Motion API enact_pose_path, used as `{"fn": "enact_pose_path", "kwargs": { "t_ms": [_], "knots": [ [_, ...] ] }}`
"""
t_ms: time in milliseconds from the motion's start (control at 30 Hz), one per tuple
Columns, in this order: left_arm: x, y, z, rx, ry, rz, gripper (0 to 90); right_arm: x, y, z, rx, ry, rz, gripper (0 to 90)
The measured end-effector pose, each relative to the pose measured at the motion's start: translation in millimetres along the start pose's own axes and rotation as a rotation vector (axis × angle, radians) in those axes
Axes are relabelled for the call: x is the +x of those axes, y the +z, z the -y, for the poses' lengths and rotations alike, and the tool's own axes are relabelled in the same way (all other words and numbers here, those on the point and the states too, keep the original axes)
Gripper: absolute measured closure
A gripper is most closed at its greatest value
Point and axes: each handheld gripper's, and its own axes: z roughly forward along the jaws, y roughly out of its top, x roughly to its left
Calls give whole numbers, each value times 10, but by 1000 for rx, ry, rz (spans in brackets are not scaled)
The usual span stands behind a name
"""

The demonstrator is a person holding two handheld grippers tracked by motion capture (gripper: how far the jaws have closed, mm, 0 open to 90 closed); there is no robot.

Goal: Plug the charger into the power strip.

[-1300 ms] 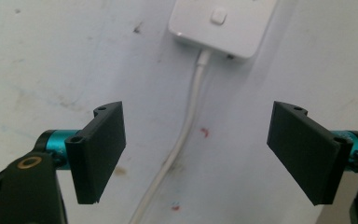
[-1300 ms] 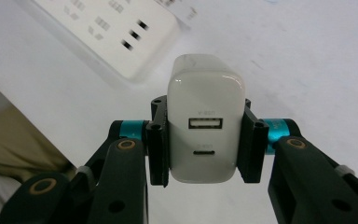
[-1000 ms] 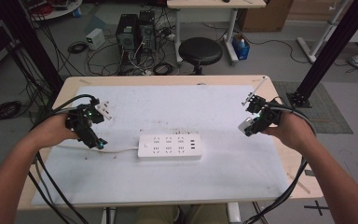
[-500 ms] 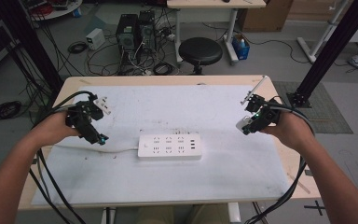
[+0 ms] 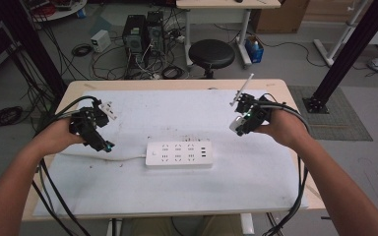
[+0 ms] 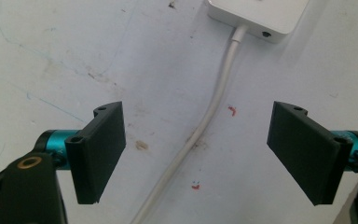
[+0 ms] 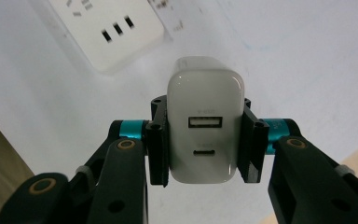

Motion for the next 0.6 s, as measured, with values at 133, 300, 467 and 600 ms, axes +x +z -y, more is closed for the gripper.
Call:
{"fn": "enact_pose_path", "kwargs": {
  "t_ms": [133,300,467,600],
  "knots": [
    [-27,33,31,-10,-6,-6,193,65,89,-236,16,-73,-20,618],
    [-17,34,69,-28,-40,-26,193,191,188,-458,20,-143,-28,618],
    [-56,97,49,-21,-15,-26,193,360,374,-719,31,-229,-47,618],
    [-77,137,0,-31,1,-27,193,458,521,-846,64,-277,-55,618]
  ]
}}
